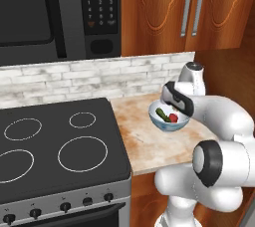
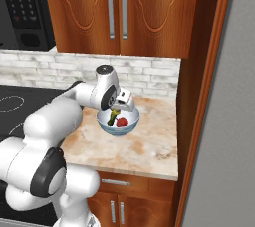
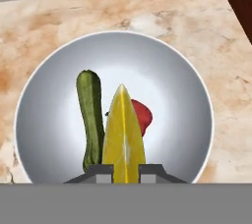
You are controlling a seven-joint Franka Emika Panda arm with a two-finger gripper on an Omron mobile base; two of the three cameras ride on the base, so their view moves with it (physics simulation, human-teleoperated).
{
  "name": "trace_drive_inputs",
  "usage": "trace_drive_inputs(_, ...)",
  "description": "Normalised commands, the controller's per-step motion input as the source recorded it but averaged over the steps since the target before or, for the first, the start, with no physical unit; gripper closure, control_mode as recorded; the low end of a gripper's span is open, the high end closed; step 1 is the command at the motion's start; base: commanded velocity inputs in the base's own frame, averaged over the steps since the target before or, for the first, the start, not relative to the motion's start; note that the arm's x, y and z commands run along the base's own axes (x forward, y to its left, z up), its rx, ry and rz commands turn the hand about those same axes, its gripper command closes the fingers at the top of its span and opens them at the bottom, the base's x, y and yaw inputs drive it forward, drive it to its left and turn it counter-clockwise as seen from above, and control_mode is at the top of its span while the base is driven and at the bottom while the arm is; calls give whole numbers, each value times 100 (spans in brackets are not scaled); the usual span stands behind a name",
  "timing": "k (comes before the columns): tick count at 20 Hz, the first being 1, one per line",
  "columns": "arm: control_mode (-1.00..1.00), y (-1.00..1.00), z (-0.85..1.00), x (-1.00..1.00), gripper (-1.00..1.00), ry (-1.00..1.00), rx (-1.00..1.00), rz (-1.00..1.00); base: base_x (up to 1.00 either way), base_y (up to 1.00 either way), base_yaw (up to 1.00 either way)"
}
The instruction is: Take the squash, bell pepper, and lemon wedge from the freezer and place them in the bowl on the counter.
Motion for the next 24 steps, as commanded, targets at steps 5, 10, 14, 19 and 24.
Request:
trace_drive_inputs(5,-100,-23,-27,15,100,0,0,0,0,0,0)
trace_drive_inputs(10,-100,-17,-23,25,100,0,0,0,0,0,0)
trace_drive_inputs(14,-100,-16,-15,21,100,0,0,0,0,0,0)
trace_drive_inputs(19,-100,-14,-11,19,100,0,0,0,0,0,0)
trace_drive_inputs(24,-100,-9,-15,23,-100,0,0,0,0,0,0)
